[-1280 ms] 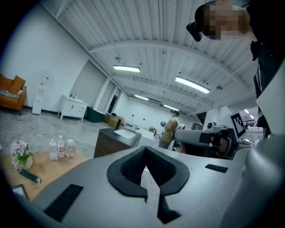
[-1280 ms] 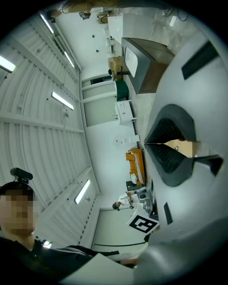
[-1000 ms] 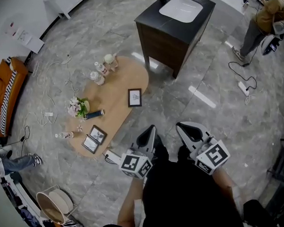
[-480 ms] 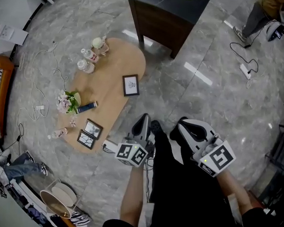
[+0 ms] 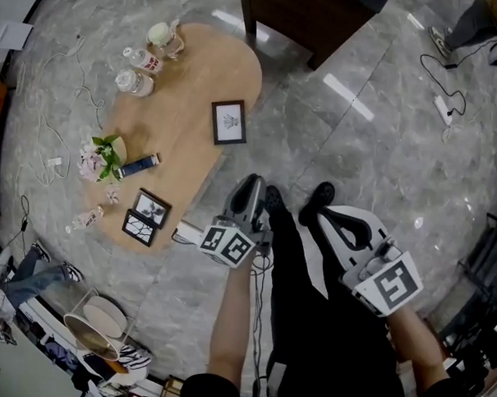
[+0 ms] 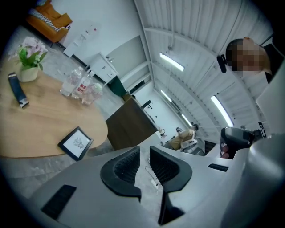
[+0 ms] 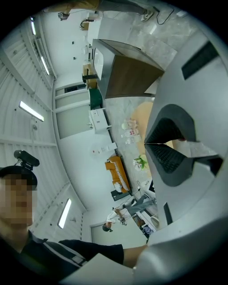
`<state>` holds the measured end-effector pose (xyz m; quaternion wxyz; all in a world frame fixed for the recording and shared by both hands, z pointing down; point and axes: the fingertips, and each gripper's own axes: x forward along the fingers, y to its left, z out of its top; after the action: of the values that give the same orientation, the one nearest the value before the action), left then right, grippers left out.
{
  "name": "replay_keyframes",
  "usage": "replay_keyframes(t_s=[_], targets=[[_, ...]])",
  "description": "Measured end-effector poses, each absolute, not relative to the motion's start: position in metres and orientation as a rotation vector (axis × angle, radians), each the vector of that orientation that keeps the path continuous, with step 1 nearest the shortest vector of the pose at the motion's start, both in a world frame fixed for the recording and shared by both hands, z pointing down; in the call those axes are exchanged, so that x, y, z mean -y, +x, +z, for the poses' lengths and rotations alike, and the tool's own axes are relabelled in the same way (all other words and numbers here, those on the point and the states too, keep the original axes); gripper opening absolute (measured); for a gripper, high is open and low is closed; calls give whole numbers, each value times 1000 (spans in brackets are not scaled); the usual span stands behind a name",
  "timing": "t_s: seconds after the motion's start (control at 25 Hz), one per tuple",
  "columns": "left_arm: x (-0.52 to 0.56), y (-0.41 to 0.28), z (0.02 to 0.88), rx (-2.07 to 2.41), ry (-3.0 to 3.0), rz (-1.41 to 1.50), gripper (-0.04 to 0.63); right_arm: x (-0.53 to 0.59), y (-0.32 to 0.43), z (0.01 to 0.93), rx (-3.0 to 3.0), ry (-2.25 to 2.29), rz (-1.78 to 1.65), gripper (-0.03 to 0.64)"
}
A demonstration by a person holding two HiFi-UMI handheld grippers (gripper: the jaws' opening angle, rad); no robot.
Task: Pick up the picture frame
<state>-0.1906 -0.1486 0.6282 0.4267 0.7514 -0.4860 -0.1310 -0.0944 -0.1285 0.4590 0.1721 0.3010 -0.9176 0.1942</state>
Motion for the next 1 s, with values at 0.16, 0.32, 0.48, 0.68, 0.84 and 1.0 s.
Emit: replay_keyframes(t_s=[0.16,0.32,0.48,0.68,0.84,1.0], targets=[[153,-205,678,1208,1773,-378,106,138,-108,481,2595,837,573,12],[160,-212,719,1191,1683,-417,158,142,-113,498,2580,844,609,13],[172,-216,756,1163,1593,-478,254,144,-113,518,2546,847,646,12],[182,-223,806,1154,1479,-535,332,152,-111,537,2512,859,675,12],[186,-228,838,1150,1368,-600,359,157,-108,550,2491,866,688,12],[191,-231,859,1134,1233,-704,368,158,-107,560,2474,869,703,12]])
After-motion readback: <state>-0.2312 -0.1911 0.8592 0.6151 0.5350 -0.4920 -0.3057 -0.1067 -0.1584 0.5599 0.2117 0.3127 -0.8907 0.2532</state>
